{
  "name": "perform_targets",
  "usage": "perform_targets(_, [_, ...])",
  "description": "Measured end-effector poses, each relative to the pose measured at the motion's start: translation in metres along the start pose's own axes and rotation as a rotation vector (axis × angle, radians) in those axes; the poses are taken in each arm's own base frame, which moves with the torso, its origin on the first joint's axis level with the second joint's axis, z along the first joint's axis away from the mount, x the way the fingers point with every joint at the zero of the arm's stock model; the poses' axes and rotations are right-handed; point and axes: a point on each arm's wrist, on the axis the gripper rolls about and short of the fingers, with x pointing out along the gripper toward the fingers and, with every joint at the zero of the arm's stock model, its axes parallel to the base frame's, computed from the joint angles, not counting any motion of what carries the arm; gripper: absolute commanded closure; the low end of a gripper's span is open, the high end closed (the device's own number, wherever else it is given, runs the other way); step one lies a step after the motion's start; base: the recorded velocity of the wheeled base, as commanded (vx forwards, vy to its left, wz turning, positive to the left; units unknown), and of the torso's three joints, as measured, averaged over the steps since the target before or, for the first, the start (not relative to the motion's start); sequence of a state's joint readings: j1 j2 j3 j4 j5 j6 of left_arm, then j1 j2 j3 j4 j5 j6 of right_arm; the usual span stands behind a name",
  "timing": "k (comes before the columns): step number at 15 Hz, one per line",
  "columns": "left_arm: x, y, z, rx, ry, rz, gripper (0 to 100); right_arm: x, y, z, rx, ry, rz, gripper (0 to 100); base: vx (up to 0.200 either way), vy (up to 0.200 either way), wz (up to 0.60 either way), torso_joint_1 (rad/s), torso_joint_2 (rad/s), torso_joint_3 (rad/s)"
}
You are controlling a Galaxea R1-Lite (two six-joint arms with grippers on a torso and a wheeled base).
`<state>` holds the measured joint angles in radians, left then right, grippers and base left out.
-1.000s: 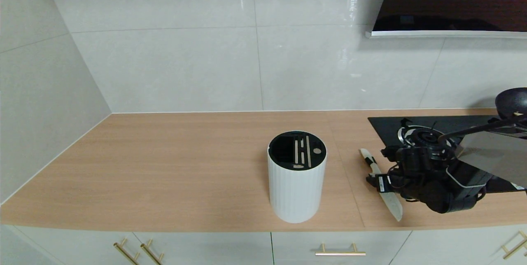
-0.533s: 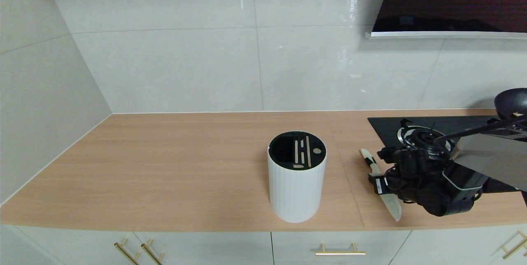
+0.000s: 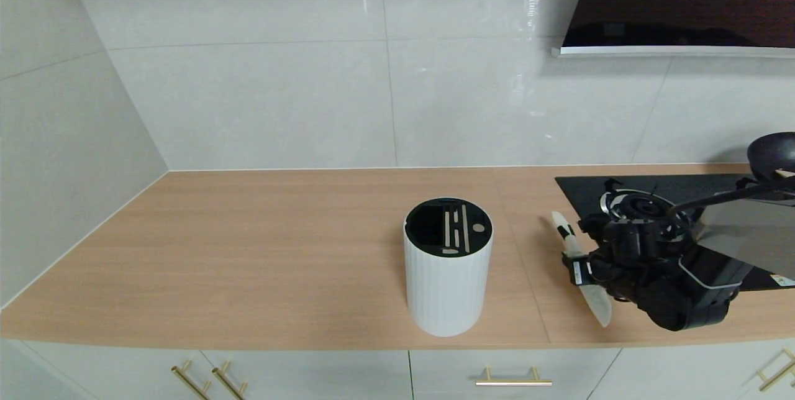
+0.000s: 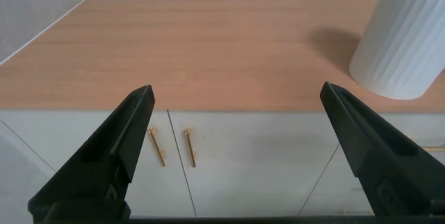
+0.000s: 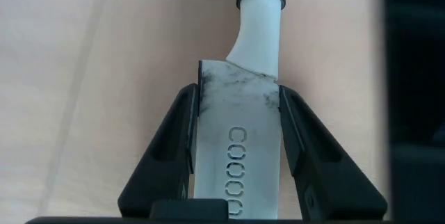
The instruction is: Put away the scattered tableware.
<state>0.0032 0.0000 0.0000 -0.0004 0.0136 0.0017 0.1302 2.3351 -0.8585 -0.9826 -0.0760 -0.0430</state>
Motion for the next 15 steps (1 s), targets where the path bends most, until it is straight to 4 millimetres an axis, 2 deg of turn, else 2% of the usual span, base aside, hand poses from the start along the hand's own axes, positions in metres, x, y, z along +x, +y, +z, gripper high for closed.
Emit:
perform_targets(2, [0.0,0.0,0.0,0.001,-0.004,0.001,0,-0.016,-0.001,0.019,0.003,-0.057,-0.001,100,0.0,0.0,0.0,0.0,0.0,0.0])
perform_targets(5, [-0.003,-0.001,0.013,0.0,-0.041,-0.051,0,-0.043,-0.003,0.056,0.012,-0.181,-0.004,100,0.0,0.0,0.0,0.0,0.0,0.0])
perform_targets(7, [-0.007,-0.003,0.044,-0.003,-0.073,-0.145,0,-0.066,-0.001,0.094,0.016,-0.298,0.006,100,0.0,0.0,0.0,0.0,0.0,0.0])
perform_targets(9, [-0.002,-0.005,0.091,-0.009,-0.068,-0.239,0,-0.094,0.008,0.129,0.03,-0.394,0.033,100,0.0,0.0,0.0,0.0,0.0,0.0])
perform_targets(10, [0.009,-0.006,0.113,-0.016,-0.038,-0.278,0,-0.11,0.016,0.142,0.062,-0.44,0.06,100,0.0,0.0,0.0,0.0,0.0,0.0])
perform_targets(12, [0.047,-0.008,0.155,-0.063,0.03,-0.36,0,-0.145,0.036,0.156,0.097,-0.496,0.131,100,0.0,0.0,0.0,0.0,0.0,0.0])
perform_targets(15, [0.119,-0.028,0.193,-0.235,0.068,-0.537,0,-0.187,0.056,0.159,0.093,-0.529,0.221,100,0.0,0.0,0.0,0.0,0.0,0.0])
